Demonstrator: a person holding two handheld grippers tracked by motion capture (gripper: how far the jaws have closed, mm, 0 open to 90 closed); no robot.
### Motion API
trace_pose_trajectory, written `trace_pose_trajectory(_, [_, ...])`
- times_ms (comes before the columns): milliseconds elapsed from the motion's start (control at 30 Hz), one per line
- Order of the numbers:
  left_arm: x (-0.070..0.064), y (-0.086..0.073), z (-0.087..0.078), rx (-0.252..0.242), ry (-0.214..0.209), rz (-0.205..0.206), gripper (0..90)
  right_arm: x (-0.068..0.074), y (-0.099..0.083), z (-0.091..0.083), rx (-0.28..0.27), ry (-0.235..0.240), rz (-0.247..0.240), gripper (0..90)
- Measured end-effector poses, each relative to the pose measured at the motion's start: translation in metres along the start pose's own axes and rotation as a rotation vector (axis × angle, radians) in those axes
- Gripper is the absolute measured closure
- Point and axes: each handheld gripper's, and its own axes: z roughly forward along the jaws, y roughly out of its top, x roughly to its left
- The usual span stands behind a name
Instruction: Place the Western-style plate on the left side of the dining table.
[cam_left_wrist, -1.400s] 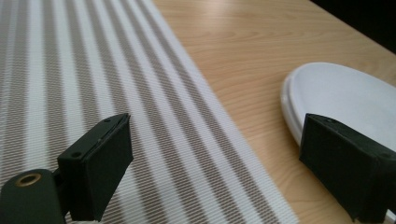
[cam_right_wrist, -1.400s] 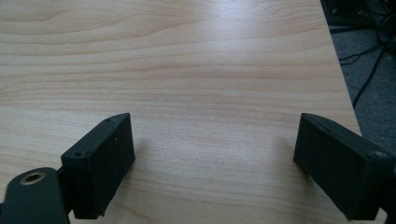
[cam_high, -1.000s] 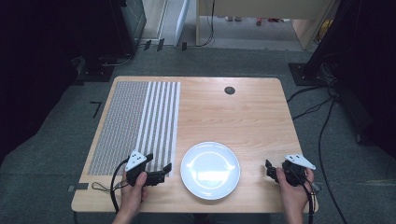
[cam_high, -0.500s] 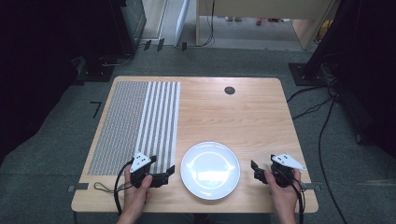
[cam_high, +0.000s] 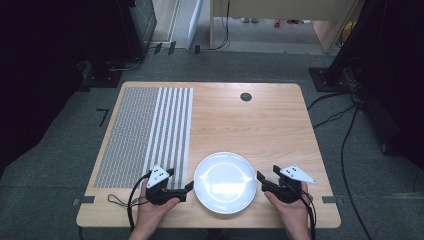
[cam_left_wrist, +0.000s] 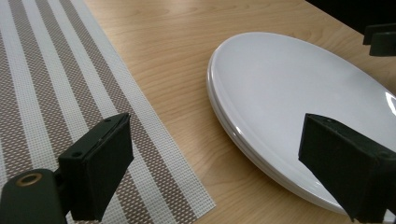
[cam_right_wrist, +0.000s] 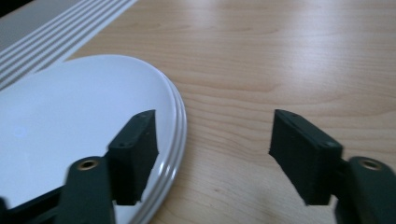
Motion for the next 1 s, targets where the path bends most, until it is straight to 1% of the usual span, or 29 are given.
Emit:
trace_pose_trajectory(33, [0.0,0.0,0.001,0.003,-0.01,-0.006,10.3,0.002,0.0,0.0,-0.008,0.006,-0.004,41.7])
trace_pose_trajectory(100, [-0.001,-0.001,0.001,0.005,-0.024,-0.011,13.9,0.004,0.0,-0.001,-0.008,0.039,-0.014,49.0])
trace_pose_trajectory(133, [-0.001,-0.001,0.002,0.011,-0.031,-0.008,14.0,0.005,0.0,-0.001,0.0,0.057,-0.015,51.6])
trace_pose_trajectory(200, [-0.002,-0.001,0.002,0.019,-0.047,-0.006,16.4,0.007,-0.001,-0.001,0.015,0.073,-0.011,59.3])
trace_pose_trajectory(233, [-0.002,-0.002,0.003,0.022,-0.056,-0.005,23.8,0.009,-0.001,-0.001,0.028,0.081,0.004,63.9])
trace_pose_trajectory(267, [-0.003,-0.002,0.004,0.03,-0.066,-0.005,24.7,0.009,-0.002,-0.001,0.028,0.088,0.009,65.9])
trace_pose_trajectory(367, [-0.006,-0.003,0.007,0.06,-0.087,0.0,26.2,0.01,-0.002,0.0,0.039,0.091,0.015,68.1])
trace_pose_trajectory(400, [-0.007,-0.004,0.008,0.066,-0.094,0.0,26.4,0.01,-0.003,0.001,0.038,0.099,0.022,69.1])
trace_pose_trajectory(467, [-0.009,-0.005,0.01,0.076,-0.106,0.002,28.5,0.009,-0.005,0.002,0.04,0.112,0.054,71.4])
trace_pose_trajectory(500, [-0.01,-0.005,0.01,0.081,-0.109,0.009,29.9,0.008,-0.006,0.002,0.04,0.111,0.059,72.2])
trace_pose_trajectory(533, [-0.011,-0.005,0.011,0.085,-0.111,0.013,30.7,0.007,-0.007,0.003,0.048,0.094,0.072,73.9])
trace_pose_trajectory(633, [-0.013,-0.006,0.012,0.094,-0.114,0.024,31.0,0.007,-0.007,0.003,0.041,0.089,0.076,73.6])
trace_pose_trajectory(667, [-0.014,-0.006,0.013,0.1,-0.117,0.029,31.3,0.007,-0.007,0.003,0.037,0.099,0.082,73.7])
trace_pose_trajectory(733, [-0.015,-0.007,0.014,0.106,-0.12,0.036,31.6,0.008,-0.007,0.003,0.048,0.113,0.085,74.3])
trace_pose_trajectory(767, [-0.016,-0.007,0.014,0.11,-0.125,0.035,31.8,0.008,-0.007,0.003,0.054,0.105,0.089,74.6])
trace_pose_trajectory(800, [-0.016,-0.007,0.015,0.116,-0.129,0.037,32.1,0.008,-0.007,0.003,0.058,0.099,0.103,74.7])
trace_pose_trajectory(900, [-0.018,-0.008,0.016,0.126,-0.14,0.04,32.6,0.005,-0.008,0.004,0.059,0.114,0.143,77.6])
trace_pose_trajectory(967, [-0.019,-0.008,0.017,0.13,-0.143,0.04,32.7,0.002,-0.009,0.004,0.072,0.134,0.163,78.1])
trace_pose_trajectory(1000, [-0.019,-0.009,0.017,0.133,-0.144,0.04,32.8,0.001,-0.009,0.005,0.076,0.148,0.18,78.3])
